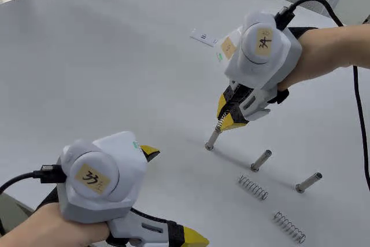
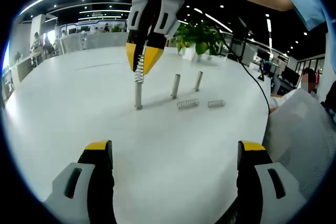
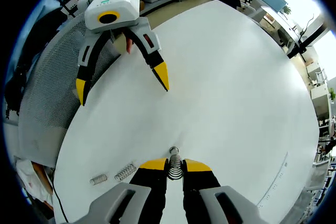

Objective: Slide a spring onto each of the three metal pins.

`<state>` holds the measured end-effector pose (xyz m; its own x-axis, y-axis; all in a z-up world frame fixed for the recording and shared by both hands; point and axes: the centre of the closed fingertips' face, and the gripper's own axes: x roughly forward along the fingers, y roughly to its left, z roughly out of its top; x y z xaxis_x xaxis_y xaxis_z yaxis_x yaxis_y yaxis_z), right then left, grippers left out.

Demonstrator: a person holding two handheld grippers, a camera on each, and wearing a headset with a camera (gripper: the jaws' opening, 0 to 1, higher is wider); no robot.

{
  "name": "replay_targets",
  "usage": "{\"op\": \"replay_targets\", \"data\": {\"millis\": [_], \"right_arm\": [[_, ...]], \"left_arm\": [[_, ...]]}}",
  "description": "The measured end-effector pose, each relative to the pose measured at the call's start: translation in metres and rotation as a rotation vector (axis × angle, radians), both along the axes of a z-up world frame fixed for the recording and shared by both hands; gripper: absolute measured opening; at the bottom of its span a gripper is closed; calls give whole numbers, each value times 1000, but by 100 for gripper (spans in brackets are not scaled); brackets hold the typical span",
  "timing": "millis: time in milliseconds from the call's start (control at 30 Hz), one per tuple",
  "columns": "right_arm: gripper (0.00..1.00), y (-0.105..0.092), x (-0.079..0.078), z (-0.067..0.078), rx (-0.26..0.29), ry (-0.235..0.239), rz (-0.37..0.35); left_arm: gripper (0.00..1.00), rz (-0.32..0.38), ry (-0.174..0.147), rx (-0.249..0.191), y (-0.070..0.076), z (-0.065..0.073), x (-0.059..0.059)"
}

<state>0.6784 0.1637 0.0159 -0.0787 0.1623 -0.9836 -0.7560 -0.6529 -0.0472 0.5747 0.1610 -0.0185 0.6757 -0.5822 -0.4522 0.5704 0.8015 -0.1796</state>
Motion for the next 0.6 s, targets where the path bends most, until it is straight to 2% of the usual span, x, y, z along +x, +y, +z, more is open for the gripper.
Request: {"op": "replay_targets", "data": {"millis": [600], "right_arm": [[7, -1, -1, -27, -43, -6, 21]], "left_arm": [[96, 7, 17, -8, 2, -6, -3]]}}
